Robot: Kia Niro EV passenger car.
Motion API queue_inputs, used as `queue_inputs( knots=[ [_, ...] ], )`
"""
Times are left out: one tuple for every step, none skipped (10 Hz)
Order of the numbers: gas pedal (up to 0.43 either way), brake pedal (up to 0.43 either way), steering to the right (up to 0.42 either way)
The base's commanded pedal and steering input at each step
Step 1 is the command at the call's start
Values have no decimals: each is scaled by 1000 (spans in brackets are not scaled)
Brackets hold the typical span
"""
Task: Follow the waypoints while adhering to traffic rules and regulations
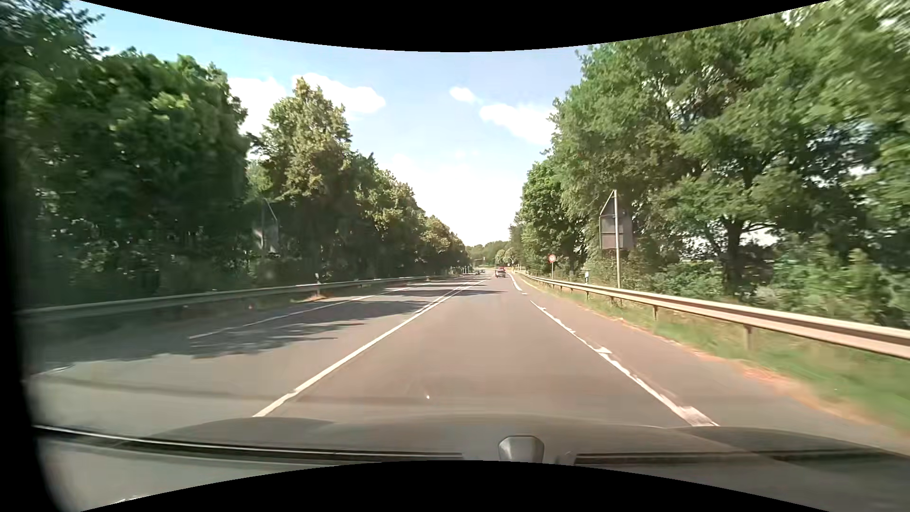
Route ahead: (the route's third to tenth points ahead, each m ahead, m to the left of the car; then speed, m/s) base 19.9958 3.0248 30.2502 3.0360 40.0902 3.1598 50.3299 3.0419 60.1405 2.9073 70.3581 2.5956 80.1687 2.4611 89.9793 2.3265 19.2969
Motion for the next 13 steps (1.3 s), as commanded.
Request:
queue_inputs(
  knots=[
    [0,6,8],
    [0,6,9],
    [0,6,9],
    [0,6,9],
    [0,6,9],
    [0,6,8],
    [0,134,7],
    [0,189,7],
    [0,189,7],
    [0,189,7],
    [0,189,7],
    [0,201,7],
    [0,213,6]
  ],
)
